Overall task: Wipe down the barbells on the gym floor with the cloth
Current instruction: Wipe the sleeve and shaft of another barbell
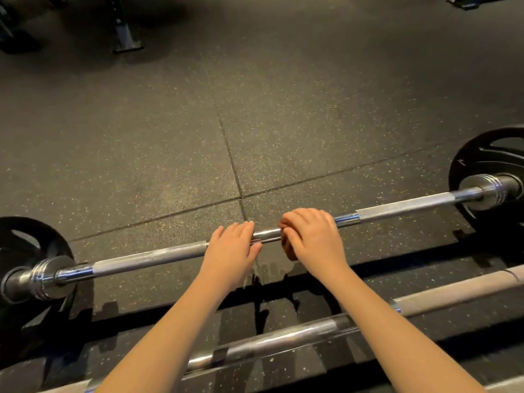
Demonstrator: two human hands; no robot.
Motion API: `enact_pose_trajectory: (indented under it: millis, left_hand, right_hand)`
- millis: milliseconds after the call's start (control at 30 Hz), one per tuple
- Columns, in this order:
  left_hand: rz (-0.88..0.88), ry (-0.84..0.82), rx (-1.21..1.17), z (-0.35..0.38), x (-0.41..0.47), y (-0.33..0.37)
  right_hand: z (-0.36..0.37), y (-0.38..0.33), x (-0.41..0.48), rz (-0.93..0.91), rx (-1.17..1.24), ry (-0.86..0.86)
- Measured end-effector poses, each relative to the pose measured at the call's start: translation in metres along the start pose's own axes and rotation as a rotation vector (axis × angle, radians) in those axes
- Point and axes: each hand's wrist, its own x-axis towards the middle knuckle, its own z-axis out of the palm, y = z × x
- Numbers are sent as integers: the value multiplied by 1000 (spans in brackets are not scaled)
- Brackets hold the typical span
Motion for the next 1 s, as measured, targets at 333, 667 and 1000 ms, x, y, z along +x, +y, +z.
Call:
enact_pose_trajectory:
  millis: [333,667,1000]
  left_hand:
    - [-46,-68,82,9,-9,6]
    - [-67,-118,108,10,-7,6]
    - [-48,-101,85,11,-8,6]
  right_hand:
    - [-12,27,-11,111,-138,1]
    - [-16,22,-22,272,-84,8]
    - [-22,24,-13,273,-95,-19]
